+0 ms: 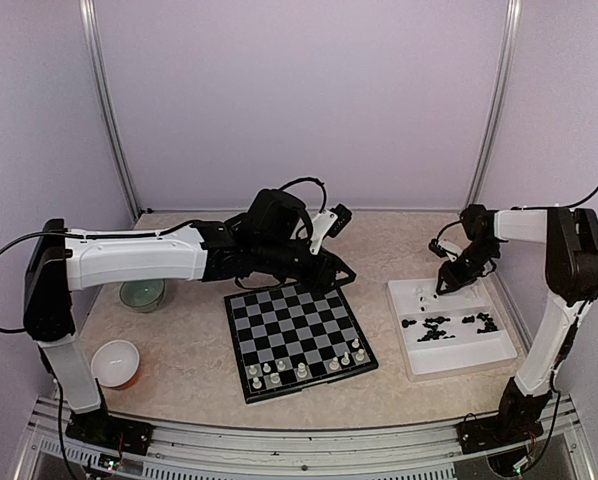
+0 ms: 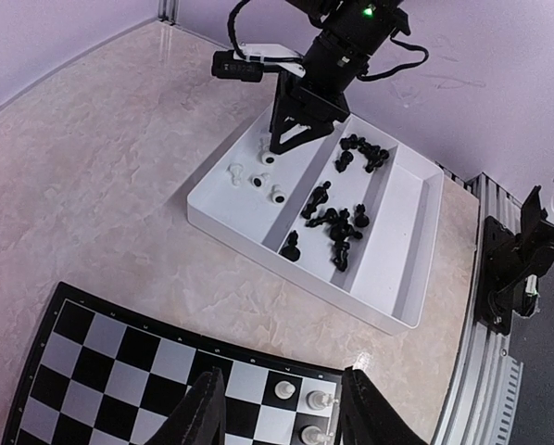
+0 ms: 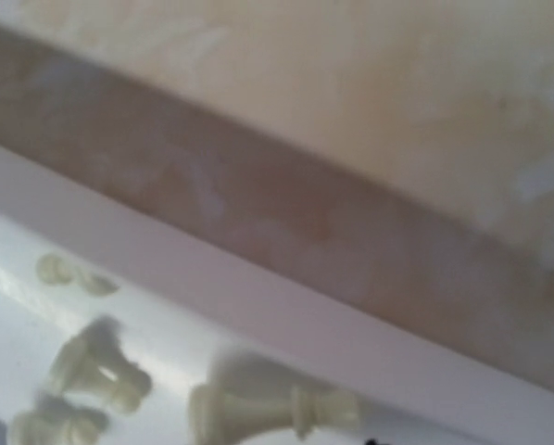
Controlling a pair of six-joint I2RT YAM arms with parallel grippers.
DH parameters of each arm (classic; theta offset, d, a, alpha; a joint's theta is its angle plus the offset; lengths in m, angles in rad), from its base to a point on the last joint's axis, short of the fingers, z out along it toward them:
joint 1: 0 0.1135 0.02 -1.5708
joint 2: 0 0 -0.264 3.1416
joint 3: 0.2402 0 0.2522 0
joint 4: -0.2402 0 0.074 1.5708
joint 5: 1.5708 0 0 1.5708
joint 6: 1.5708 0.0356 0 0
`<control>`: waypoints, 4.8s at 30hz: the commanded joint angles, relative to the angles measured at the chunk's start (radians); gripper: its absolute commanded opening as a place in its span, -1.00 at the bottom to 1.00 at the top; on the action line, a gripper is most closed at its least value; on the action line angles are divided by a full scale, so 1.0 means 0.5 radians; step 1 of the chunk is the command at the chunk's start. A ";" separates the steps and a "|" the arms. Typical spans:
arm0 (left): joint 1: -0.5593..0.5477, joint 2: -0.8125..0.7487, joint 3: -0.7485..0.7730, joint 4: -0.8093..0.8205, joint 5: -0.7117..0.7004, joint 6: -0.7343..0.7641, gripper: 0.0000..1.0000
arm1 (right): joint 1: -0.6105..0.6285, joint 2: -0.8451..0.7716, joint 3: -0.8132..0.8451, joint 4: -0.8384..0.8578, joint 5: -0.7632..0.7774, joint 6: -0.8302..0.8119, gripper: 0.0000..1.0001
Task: Set up the chess pieces on the board
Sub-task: Adjust the chess pile in the storage box, then pick up the king from the storage box, then pass from the right arm to the left
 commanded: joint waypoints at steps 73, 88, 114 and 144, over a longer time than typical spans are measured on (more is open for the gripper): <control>-0.012 0.140 0.169 -0.084 0.050 -0.101 -0.13 | -0.231 -0.176 -0.176 0.073 -0.188 0.011 -0.88; 0.158 0.203 0.150 0.557 0.467 -0.731 -0.07 | 0.404 -1.142 -0.377 0.146 -0.824 -0.564 -0.94; 0.107 0.490 0.290 0.991 0.782 -1.168 -0.17 | 0.870 -0.989 -0.067 -0.045 -0.877 -0.656 -0.92; 0.046 -0.084 -0.057 0.013 0.319 -0.324 -0.73 | 0.637 -1.181 -0.554 0.073 -0.816 -0.667 -0.12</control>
